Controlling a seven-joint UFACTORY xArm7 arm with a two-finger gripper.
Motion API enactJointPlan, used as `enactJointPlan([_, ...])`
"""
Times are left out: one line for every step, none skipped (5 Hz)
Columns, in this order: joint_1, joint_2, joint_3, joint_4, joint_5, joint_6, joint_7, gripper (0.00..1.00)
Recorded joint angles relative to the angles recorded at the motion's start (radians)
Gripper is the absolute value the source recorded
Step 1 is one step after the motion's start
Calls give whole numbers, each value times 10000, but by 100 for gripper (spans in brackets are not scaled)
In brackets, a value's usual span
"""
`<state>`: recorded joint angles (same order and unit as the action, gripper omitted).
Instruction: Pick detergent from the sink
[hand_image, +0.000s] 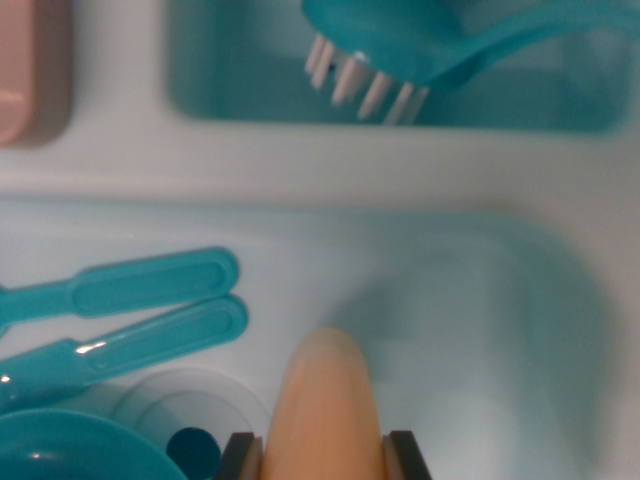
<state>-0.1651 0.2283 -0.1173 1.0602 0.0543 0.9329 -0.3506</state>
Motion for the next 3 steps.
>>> enactJointPlan([0,0,0,0,0,0,0,100])
enactJointPlan([2,-64,-4,196,-12,260,11,100])
enactJointPlan([2,-64,-4,196,-12,260,11,100])
